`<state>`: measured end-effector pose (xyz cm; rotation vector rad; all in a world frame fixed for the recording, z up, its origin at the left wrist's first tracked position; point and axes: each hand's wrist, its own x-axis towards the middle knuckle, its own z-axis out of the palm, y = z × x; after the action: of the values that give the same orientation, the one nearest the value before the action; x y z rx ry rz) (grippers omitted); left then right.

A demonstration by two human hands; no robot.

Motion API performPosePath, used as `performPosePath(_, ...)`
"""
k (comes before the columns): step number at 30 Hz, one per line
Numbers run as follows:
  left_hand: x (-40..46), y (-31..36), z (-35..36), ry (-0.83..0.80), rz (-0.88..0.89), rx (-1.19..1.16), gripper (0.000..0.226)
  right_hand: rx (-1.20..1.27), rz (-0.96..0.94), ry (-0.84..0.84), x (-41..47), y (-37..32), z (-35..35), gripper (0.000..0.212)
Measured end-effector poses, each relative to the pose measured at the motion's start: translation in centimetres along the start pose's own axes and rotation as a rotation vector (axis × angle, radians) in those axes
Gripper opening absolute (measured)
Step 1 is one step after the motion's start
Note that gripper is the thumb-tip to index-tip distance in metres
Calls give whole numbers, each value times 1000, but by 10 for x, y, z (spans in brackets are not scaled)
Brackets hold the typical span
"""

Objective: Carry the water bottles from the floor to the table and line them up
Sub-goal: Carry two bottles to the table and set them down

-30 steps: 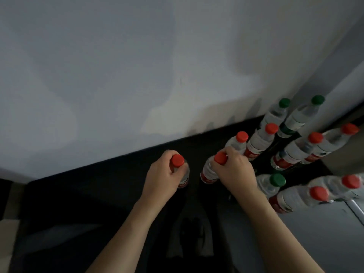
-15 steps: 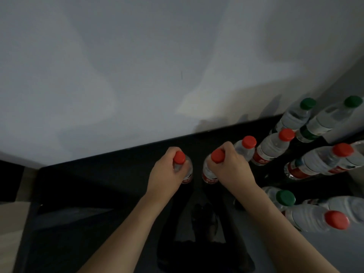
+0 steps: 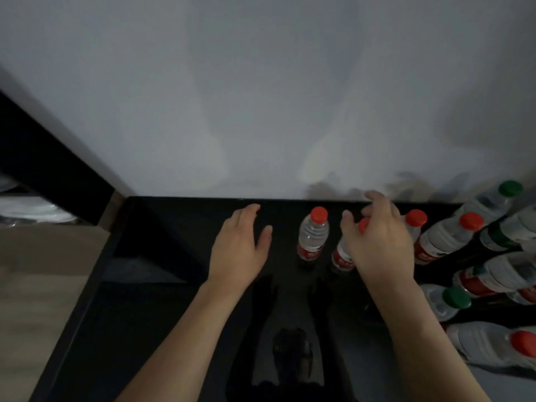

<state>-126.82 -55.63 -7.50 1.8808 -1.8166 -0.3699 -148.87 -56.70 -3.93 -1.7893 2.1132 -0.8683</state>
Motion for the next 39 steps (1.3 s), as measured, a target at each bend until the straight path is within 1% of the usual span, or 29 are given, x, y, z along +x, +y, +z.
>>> performPosePath(3, -18, -27, -32, 86, -51, 9, 51, 64, -171, -27, -13, -46, 14, 50)
performPosePath(9, -72, -93, -103, 239, -181, 63, 49, 45, -426, -260, -63, -145, 61, 52)
performPosePath(15, -152, -190, -194, 363, -321, 94, 45, 53, -594, -409, -151, -250, 113, 56)
performPosePath(20, -228, -272, -262, 461, -481, 119, 45, 69, -743, -540, -234, -338, 153, 57)
performPosePath(25, -308, -343, -316, 511, -593, 151, 42, 79, -869, -646, -314, -418, 184, 58)
performPosePath(30, -369, -388, -356, 592, -710, 163, 40, 63, -965, -727, -372, -471, 207, 58)
performPosePath(34, -393, -414, -376, 640, -795, 156, 41, 58, -1024, -772, -396, -504, 227, 58)
performPosePath(39, -392, -451, -394, 620, -832, 166, 42, 57, -1028, -813, -408, -543, 263, 57)
